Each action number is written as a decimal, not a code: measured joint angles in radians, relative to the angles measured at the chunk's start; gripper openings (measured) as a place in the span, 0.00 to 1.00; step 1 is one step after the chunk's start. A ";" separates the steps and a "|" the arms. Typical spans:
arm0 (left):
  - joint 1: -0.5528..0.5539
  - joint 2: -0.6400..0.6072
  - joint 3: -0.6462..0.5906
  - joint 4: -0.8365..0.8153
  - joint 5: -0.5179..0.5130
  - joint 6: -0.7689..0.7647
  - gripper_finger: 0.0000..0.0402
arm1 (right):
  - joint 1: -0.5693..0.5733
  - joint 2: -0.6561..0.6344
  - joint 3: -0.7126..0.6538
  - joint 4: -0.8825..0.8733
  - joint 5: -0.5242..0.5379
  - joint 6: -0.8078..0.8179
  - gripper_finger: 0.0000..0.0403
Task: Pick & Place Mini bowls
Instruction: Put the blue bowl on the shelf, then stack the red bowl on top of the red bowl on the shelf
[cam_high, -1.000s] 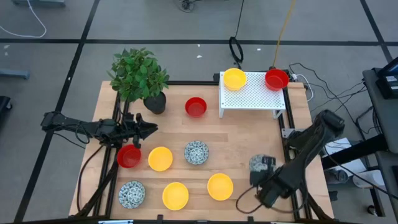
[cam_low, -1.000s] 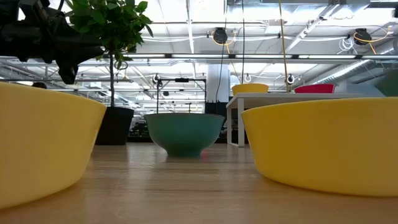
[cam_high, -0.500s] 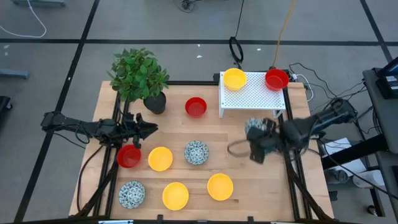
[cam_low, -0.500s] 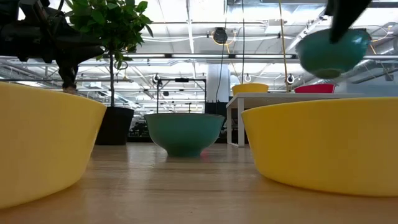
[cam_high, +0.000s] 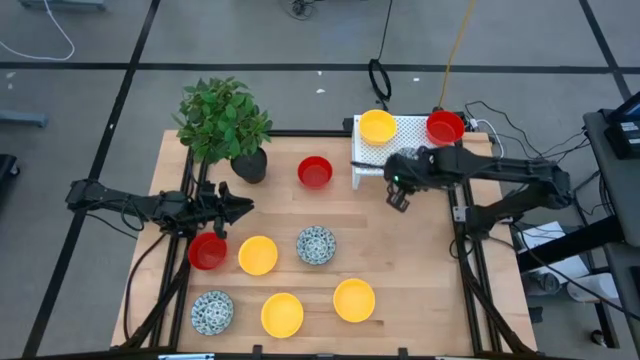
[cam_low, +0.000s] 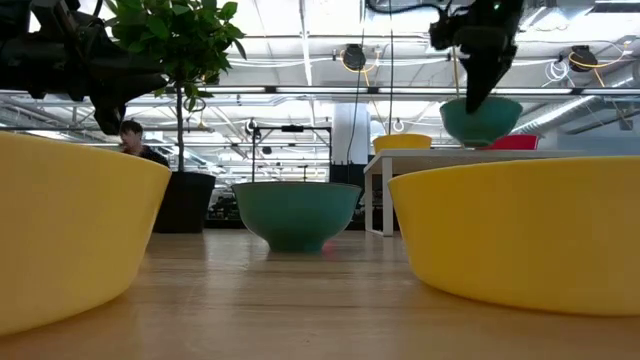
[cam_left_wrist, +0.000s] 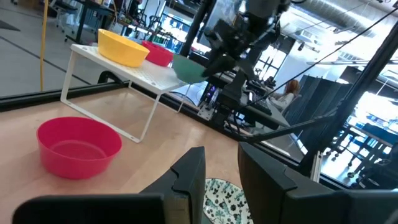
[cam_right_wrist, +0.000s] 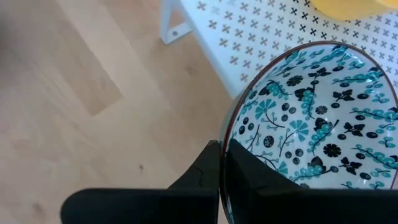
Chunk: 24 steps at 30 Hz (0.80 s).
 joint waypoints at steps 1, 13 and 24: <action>0.000 0.000 0.000 0.000 0.000 0.000 0.24 | -0.021 0.010 0.000 0.017 -0.013 -0.018 0.00; 0.000 0.000 0.000 0.000 0.000 0.000 0.24 | -0.108 0.076 0.004 0.067 0.010 -0.065 0.01; 0.000 0.000 0.000 0.000 0.001 -0.001 0.24 | -0.125 0.071 0.000 0.060 0.024 -0.031 0.23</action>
